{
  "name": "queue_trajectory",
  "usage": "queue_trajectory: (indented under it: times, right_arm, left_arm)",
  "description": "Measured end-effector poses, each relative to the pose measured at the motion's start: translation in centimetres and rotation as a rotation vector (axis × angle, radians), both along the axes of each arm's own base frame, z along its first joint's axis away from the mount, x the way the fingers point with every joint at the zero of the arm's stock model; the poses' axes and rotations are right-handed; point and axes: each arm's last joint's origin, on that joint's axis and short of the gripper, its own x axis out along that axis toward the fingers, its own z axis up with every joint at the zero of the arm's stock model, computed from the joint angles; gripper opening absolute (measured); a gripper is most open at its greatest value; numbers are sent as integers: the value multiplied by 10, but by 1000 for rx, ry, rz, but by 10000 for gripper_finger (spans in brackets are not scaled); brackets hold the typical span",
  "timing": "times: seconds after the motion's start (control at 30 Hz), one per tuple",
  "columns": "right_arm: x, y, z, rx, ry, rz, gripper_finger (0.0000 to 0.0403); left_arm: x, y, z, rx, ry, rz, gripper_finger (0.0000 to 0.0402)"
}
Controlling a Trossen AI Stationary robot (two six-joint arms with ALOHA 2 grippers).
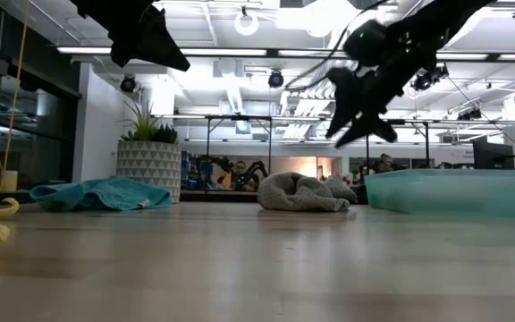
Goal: Fold microfiber towels
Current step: Fold the gray microfiber cloth
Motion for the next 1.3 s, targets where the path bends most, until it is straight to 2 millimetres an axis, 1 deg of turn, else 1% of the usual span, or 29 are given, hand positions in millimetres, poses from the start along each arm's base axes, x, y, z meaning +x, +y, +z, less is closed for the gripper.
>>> queue_trajectory:
  times: [0.1, 0.17, 0.23, 0.4, 0.53, 0.77, 0.83, 0.9, 0.97, 1.03, 1.07, 1.13, 1.2, 1.3]
  right_arm:
    - [3, 4, -12, 7, 84, 55, 174]
    - [5, 6, -18, -8, 121, 72, 188]
    - [8, 7, -23, -27, 144, 75, 193]
    - [16, 3, -36, -81, 191, 35, 195]
    - [23, -2, -45, -87, 179, -26, 195]
    - [28, 0, -59, -35, 203, 13, 195]
    - [29, 1, -60, -20, 203, -1, 186]
    - [29, 1, -61, 4, 202, -25, 160]
    - [28, 3, -57, 17, 184, -21, 106]
    - [28, 6, -49, 16, 151, -4, 37]
    - [29, 8, -43, 16, 132, 10, 19]
    - [31, 13, -28, 16, 84, 24, 18]
    - [35, 19, -9, 7, 18, 57, 11]
    - [44, 31, 15, 12, -69, 114, 5]
  left_arm:
    - [0, 0, 0, 1, 0, 2, 0]
    - [0, 0, 0, 2, 0, 2, 0]
    - [0, 0, 0, 1, 0, 2, 0]
    - [0, 0, 0, 0, -2, 3, 0]
    - [0, 0, 0, -1, -3, 3, 0]
    - [0, 0, 0, -1, -3, 3, 0]
    - [0, 0, 0, -1, -3, 4, 0]
    - [0, 0, 0, 5, -4, 12, 0]
    - [0, 0, 0, 10, -3, 17, 0]
    - [0, 1, 0, 14, -4, 22, 0]
    - [0, 1, 0, 15, -4, 24, 0]
    - [0, 1, 0, 16, -4, 24, 0]
    - [0, 1, 0, 16, -4, 24, 0]
    - [0, 1, 1, 16, -9, 23, 0]
